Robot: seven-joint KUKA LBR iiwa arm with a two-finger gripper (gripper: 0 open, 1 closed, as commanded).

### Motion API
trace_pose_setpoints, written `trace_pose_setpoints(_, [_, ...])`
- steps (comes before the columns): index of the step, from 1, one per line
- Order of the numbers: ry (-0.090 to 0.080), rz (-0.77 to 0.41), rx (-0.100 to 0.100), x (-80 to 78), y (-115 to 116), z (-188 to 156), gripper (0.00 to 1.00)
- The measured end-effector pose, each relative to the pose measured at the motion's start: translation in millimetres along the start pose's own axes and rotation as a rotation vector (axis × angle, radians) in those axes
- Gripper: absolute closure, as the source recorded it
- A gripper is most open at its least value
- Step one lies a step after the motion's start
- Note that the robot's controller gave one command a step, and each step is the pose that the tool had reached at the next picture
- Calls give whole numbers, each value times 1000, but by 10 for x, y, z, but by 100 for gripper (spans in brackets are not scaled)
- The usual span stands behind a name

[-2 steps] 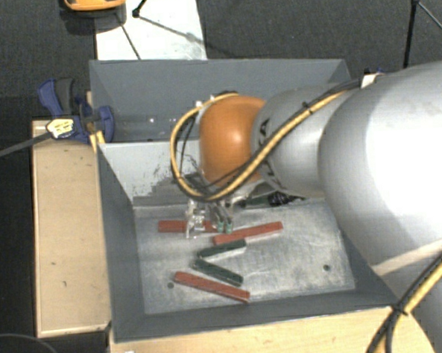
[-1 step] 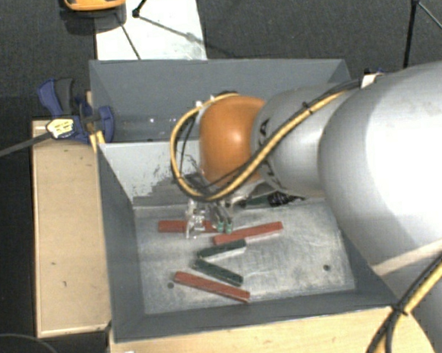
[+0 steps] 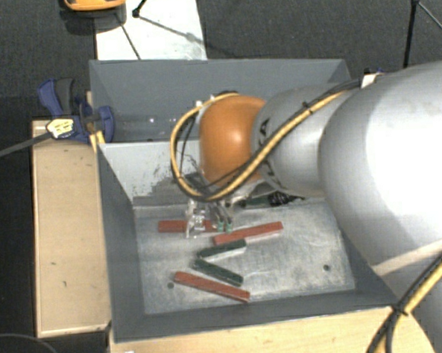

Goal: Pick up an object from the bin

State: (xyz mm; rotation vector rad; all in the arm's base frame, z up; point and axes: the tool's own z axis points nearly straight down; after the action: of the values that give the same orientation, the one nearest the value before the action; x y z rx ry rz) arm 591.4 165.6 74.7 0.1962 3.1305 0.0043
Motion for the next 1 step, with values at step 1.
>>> trace_pose_setpoints(1, [6, 1, 3, 15, -8, -48, 100])
